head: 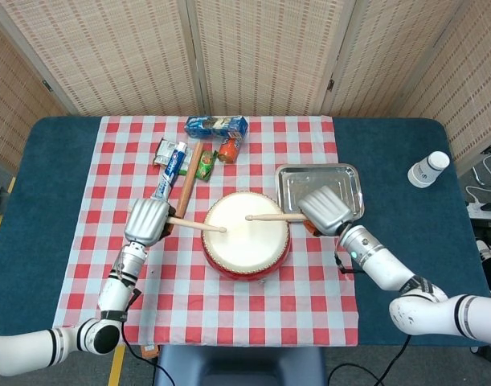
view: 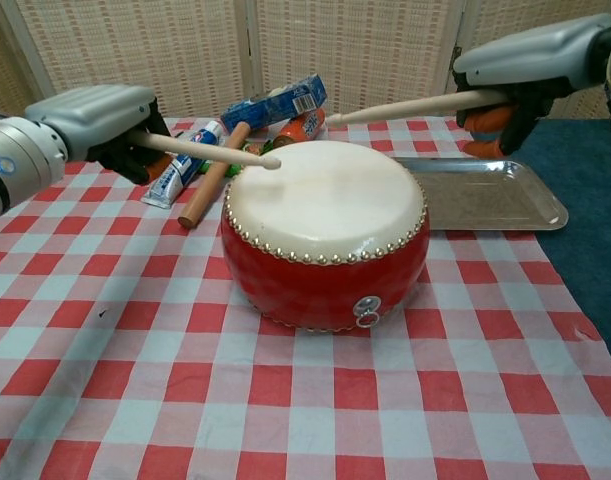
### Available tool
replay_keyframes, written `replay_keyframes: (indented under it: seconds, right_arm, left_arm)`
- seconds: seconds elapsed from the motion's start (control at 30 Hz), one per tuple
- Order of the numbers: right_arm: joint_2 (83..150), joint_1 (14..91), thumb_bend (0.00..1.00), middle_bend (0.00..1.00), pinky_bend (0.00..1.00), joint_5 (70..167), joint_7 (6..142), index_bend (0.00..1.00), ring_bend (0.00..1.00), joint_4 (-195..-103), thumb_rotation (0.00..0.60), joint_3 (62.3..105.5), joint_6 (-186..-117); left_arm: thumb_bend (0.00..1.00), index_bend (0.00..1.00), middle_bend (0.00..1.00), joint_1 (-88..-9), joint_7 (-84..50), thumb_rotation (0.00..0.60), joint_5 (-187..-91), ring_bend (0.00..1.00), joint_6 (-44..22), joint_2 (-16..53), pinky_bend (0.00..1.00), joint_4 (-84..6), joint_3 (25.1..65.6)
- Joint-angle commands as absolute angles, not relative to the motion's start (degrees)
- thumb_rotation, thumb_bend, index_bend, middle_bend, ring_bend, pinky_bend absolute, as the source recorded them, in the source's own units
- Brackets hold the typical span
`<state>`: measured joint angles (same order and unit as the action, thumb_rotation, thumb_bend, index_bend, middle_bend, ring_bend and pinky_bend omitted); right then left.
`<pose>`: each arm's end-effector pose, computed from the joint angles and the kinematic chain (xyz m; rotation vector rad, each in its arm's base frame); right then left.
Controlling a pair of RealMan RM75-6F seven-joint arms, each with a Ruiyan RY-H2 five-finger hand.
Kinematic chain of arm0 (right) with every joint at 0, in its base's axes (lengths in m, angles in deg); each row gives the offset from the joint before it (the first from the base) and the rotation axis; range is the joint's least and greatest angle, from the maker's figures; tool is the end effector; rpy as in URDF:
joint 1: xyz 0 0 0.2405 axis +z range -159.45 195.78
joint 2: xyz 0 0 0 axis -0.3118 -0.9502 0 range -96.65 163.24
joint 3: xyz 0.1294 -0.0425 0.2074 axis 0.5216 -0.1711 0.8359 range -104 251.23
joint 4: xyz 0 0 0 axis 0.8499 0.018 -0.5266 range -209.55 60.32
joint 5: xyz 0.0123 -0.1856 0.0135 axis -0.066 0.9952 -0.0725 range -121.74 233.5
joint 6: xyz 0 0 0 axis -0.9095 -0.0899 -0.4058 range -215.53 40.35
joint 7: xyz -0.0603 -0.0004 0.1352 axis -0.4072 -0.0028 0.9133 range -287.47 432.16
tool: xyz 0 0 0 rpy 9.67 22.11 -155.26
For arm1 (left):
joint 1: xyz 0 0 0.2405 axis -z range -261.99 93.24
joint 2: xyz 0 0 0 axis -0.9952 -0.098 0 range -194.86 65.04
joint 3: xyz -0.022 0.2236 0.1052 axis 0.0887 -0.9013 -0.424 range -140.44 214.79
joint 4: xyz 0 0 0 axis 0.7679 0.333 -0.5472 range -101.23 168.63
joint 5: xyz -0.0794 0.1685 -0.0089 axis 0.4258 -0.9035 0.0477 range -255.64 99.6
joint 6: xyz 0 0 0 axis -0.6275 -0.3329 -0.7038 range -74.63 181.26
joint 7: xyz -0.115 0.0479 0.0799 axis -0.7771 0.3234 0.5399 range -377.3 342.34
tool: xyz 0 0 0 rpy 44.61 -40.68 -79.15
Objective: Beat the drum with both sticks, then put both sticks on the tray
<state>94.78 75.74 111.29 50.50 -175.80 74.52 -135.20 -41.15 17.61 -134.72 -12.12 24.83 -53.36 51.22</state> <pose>-0.1141 -0.3562 0.1054 2.0607 -0.7189 0.6753 -0.1291 0.3525 0.0327 -1.6868 -0.7663 -0.8891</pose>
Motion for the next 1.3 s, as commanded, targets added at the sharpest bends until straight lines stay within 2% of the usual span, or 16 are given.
replay_keyframes:
  seconds: [0.03, 0.13, 0.3, 0.43, 0.57, 0.67, 0.8, 0.97, 1.1, 1.3]
  right_arm:
    - [93.74, 74.89, 0.42, 1.00, 1.00, 112.06, 51.24, 1.00, 1.00, -176.35, 0.600, 75.08, -134.80]
    - [95.16, 75.23, 0.42, 1.00, 1.00, 110.49, 49.87, 1.00, 1.00, -174.56, 0.600, 73.92, -132.03]
    - [98.91, 76.75, 0.42, 1.00, 1.00, 106.96, 45.37, 1.00, 1.00, -170.68, 0.600, 71.45, -128.29]
    - [98.29, 75.87, 0.42, 1.00, 1.00, 107.86, 46.77, 1.00, 1.00, -172.43, 0.600, 73.78, -132.00]
    - [94.75, 73.84, 0.42, 1.00, 1.00, 112.32, 51.54, 1.00, 1.00, -176.15, 0.600, 77.08, -135.80]
    - [93.62, 73.14, 0.42, 1.00, 1.00, 114.02, 53.33, 1.00, 1.00, -176.81, 0.600, 77.80, -135.73]
    - [95.46, 73.62, 0.42, 1.00, 1.00, 113.38, 51.58, 1.00, 1.00, -174.10, 0.600, 76.06, -132.19]
    - [100.05, 75.21, 0.42, 1.00, 1.00, 109.66, 46.22, 1.00, 1.00, -169.16, 0.600, 72.73, -127.81]
    - [100.39, 73.99, 0.42, 1.00, 1.00, 111.78, 47.84, 1.00, 1.00, -169.57, 0.600, 74.38, -131.25]
    - [95.49, 70.17, 0.42, 1.00, 1.00, 117.75, 56.75, 1.00, 1.00, -171.46, 0.600, 78.35, -136.76]
  left_arm:
    - [0.83, 1.00, 1.00, -39.85, 22.48, 0.600, -132.62, 1.00, -11.14, 27.89, 1.00, -49.09, 49.20]
    - [0.83, 1.00, 1.00, -40.58, 19.88, 0.600, -133.13, 1.00, -13.14, 27.44, 1.00, -50.16, 50.77]
    - [0.83, 1.00, 1.00, -42.24, 14.84, 0.600, -136.16, 1.00, -16.03, 23.00, 1.00, -55.56, 52.96]
    - [0.83, 1.00, 1.00, -42.09, 14.87, 0.600, -136.18, 1.00, -15.03, 22.60, 1.00, -56.03, 52.36]
    - [0.83, 1.00, 1.00, -40.84, 17.16, 0.600, -134.60, 1.00, -12.24, 26.33, 1.00, -52.28, 50.14]
    - [0.83, 1.00, 1.00, -40.09, 19.94, 0.600, -133.70, 1.00, -11.10, 28.86, 1.00, -49.12, 48.56]
    - [0.83, 1.00, 1.00, -40.73, 18.40, 0.600, -134.93, 1.00, -13.60, 28.28, 1.00, -49.99, 49.82]
    - [0.83, 1.00, 1.00, -42.32, 14.75, 0.600, -137.66, 1.00, -17.06, 22.83, 1.00, -56.65, 52.51]
    - [0.83, 1.00, 1.00, -42.75, 14.32, 0.600, -137.40, 1.00, -16.43, 20.76, 1.00, -58.81, 52.49]
    - [0.83, 1.00, 1.00, -43.97, 11.19, 0.600, -136.83, 1.00, -15.62, 21.09, 1.00, -56.69, 51.55]
